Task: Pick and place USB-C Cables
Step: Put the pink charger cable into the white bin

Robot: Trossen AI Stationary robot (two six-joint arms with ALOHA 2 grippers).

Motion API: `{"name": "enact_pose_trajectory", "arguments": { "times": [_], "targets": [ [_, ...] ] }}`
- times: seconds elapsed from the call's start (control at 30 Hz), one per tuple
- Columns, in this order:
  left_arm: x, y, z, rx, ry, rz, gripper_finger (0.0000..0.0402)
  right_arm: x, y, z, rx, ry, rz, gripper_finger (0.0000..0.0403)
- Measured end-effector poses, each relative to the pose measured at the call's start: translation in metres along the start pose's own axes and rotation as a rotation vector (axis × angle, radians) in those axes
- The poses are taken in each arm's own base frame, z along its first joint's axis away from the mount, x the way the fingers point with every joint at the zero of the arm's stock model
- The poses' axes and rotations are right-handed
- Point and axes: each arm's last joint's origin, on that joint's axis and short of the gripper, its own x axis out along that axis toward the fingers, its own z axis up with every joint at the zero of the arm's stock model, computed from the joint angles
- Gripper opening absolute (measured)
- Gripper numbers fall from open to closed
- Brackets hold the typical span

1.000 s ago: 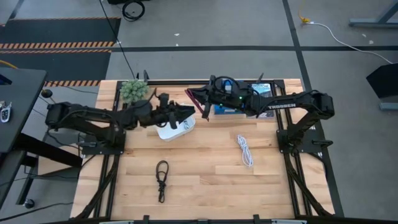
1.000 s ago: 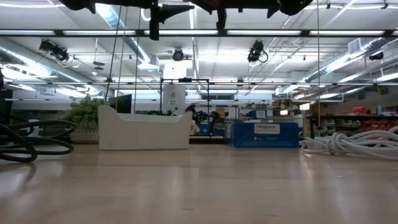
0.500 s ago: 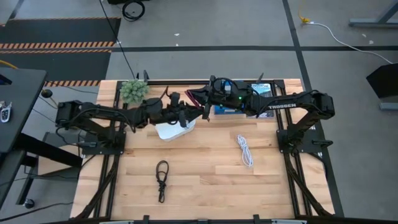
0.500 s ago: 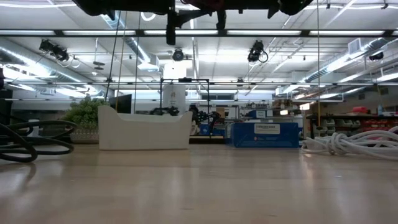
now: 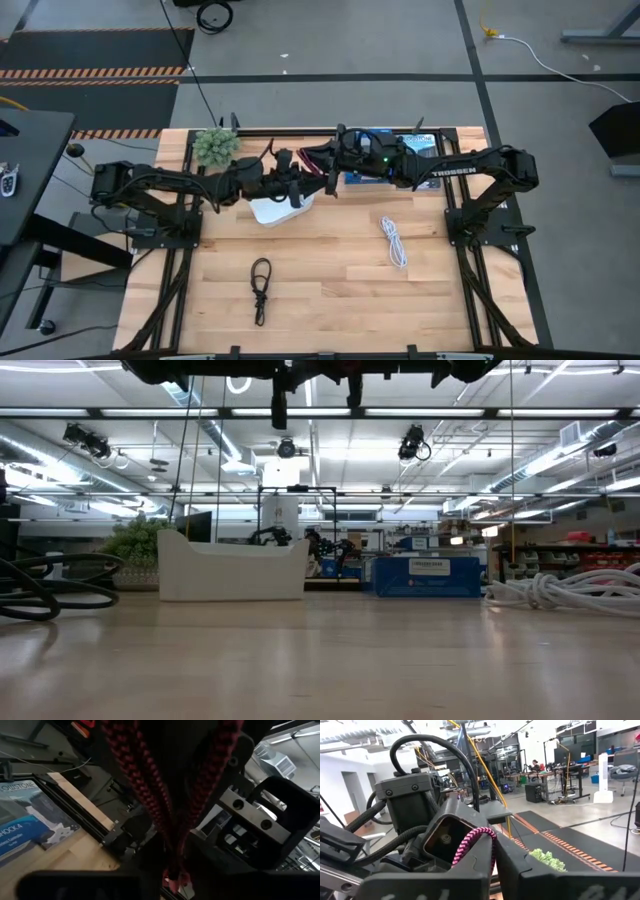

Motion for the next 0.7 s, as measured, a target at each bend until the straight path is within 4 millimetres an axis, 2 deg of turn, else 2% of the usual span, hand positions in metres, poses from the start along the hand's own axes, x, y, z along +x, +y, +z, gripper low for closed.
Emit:
{"name": "enact_pose_trajectory", "arguments": {
  "times": [0.17, 0.27, 0.43, 0.57, 0.7],
  "targets": [
    [-0.002, -0.002, 0.002, -0.001, 0.007, -0.016, 0.0024, -0.001, 0.000, -0.001, 0.004, 0.027, 0.034, 0.0063],
    [-0.004, -0.004, 0.003, -0.007, 0.007, -0.020, 0.0024, -0.005, -0.003, 0.004, 0.004, 0.047, 0.031, 0.0089],
    [-0.008, -0.005, 0.009, -0.043, 0.015, 0.000, 0.0033, -0.023, -0.008, 0.021, -0.021, 0.118, -0.001, 0.0121],
    [-0.016, -0.001, 0.012, -0.069, 0.071, 0.065, 0.0045, -0.042, -0.011, 0.035, -0.090, 0.178, -0.048, 0.0128],
    [-0.025, 0.008, 0.010, -0.100, 0.177, 0.182, 0.0039, -0.055, -0.014, 0.045, -0.117, 0.203, -0.128, 0.0126]
  ]
}}
